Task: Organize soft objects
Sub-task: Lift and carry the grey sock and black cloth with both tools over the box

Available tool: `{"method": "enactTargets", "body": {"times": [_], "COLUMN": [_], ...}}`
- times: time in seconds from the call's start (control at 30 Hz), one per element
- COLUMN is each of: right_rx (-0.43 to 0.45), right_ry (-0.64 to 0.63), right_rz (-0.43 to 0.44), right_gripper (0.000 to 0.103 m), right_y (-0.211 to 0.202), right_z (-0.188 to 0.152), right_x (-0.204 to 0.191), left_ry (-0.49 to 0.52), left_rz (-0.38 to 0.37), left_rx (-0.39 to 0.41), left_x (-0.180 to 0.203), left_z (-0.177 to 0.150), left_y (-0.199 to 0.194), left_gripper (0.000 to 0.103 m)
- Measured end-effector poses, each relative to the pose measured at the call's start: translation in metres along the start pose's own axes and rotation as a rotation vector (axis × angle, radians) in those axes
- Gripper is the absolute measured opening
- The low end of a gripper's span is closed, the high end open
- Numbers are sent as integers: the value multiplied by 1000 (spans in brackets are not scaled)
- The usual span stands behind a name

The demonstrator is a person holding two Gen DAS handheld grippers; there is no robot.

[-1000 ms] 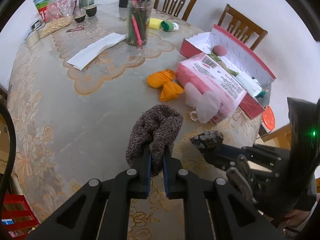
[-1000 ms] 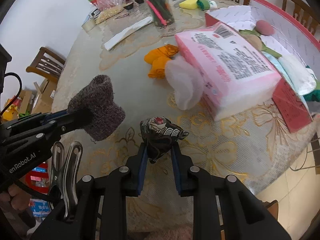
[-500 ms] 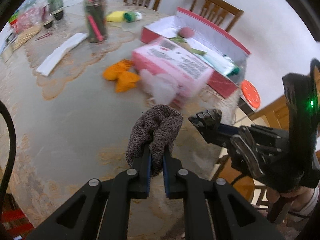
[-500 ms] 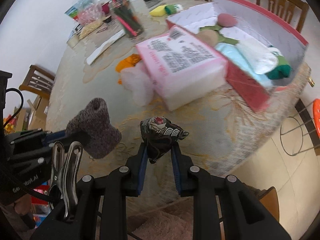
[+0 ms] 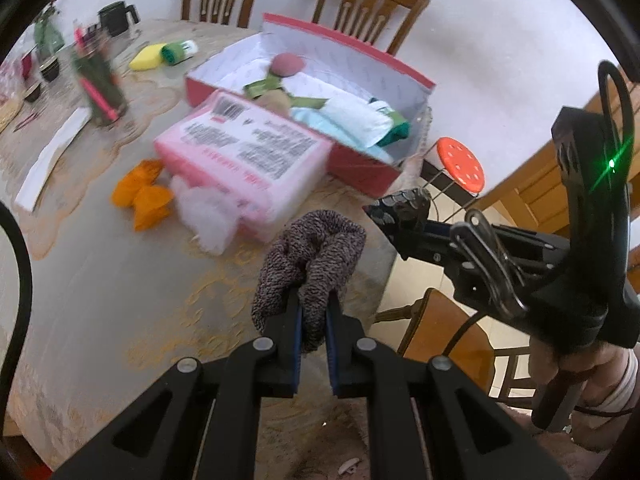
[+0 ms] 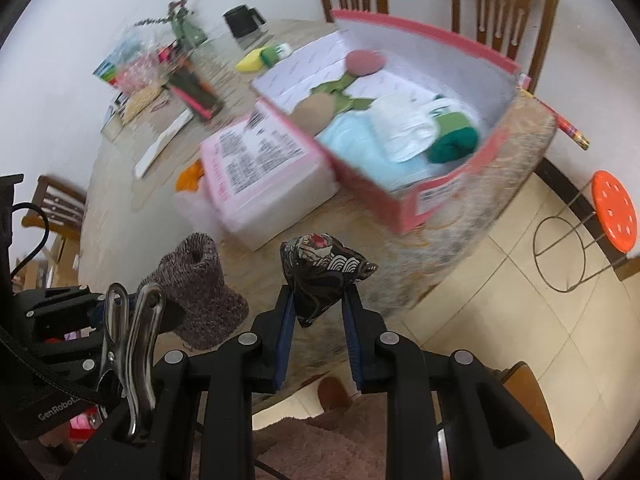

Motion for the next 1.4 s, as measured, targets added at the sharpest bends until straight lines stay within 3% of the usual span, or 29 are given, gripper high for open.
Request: {"method": "enactTargets", "body": {"times": [0.4,0.7,1.03,1.4], "right_rx": [59,92,85,64], "right_ry": [39,18,-58,-144], "right_rz": [-24,-21,19,39], "right_gripper": [24,24,24,24], "right_y": [-14,-12,10,45], "right_z": [33,72,114,142], "right_x": [43,63,67,62], "left_ry": [32,-5,-113,-218], "left_rz": [-40,-39,23,125], "left_rx": [30,67,136,185], "left_x": [27,30,4,-35], "left_z": [44,90,146,185], "left_y": [14,24,37,60], "left_gripper": [10,10,10,10]}}
Point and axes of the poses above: each gripper's, at about its wrist camera, not at the fingertips, and y roughly the way its jaws point, x to its right, z to its top, the point moved 8 cm from there along y, roughly the way its jaws point, and after that the axes turned 12 degrees about -z, right-handed, at the moved point
